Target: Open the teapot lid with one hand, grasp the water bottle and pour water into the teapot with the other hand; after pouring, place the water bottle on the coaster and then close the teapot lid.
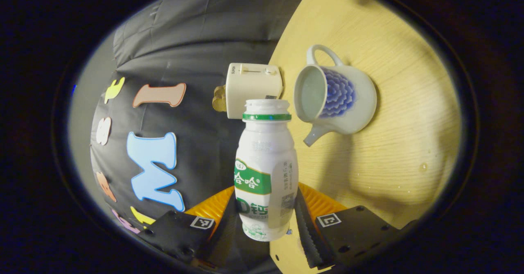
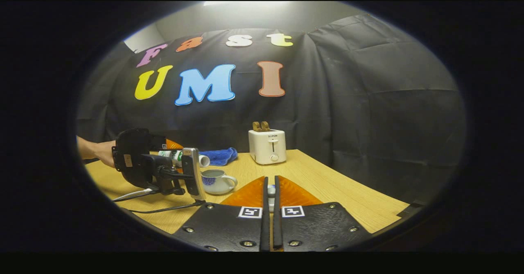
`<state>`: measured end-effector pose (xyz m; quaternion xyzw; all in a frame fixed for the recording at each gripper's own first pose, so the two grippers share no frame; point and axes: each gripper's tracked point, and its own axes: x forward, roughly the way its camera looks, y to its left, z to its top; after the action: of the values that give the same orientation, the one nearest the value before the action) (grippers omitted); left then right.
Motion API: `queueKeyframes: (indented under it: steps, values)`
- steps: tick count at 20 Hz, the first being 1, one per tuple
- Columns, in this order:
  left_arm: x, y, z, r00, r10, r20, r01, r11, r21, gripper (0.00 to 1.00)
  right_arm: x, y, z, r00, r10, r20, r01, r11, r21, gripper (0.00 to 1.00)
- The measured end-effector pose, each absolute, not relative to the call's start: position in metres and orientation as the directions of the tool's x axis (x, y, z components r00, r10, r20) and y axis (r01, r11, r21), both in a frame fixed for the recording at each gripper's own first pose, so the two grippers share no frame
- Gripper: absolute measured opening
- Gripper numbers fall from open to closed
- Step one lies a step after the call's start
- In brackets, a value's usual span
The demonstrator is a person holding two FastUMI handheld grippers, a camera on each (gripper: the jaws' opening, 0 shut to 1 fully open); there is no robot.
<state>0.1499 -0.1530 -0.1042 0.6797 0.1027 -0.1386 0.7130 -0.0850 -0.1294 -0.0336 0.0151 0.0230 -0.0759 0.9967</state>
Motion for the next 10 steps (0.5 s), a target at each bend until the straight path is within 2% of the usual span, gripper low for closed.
queueKeyframes:
  steps: [2,3,4,8,9,10]
  values:
    - [0.1509,-0.1524,-0.1026,0.940,-0.056,-0.337,0.338,0.019,0.941,0.82,-0.0854,-0.1314,-0.0351,0.987,-0.155,-0.051,0.156,0.987,0.033,0.04]
    - [0.1511,-0.1522,-0.1021,0.940,-0.054,-0.337,0.337,0.006,0.941,0.82,-0.0857,-0.1323,-0.0364,0.987,-0.155,-0.053,0.157,0.987,0.035,0.00]
    - [0.1516,-0.1522,-0.1012,0.941,-0.053,-0.335,0.335,-0.006,0.942,0.80,-0.0858,-0.1323,-0.0360,0.986,-0.156,-0.053,0.158,0.987,0.036,0.04]
    - [0.1529,-0.1511,-0.0993,0.944,-0.041,-0.329,0.326,-0.071,0.943,0.72,-0.0863,-0.1341,-0.0350,0.986,-0.159,-0.051,0.161,0.986,0.037,0.04]
    - [0.1525,-0.1515,-0.1003,0.943,-0.040,-0.329,0.325,-0.082,0.942,0.76,-0.0859,-0.1351,-0.0352,0.985,-0.162,-0.050,0.165,0.986,0.040,0.00]
    - [0.1525,-0.1513,-0.1011,0.943,-0.039,-0.332,0.328,-0.086,0.941,0.76,-0.0852,-0.1355,-0.0354,0.985,-0.163,-0.051,0.166,0.985,0.043,0.00]
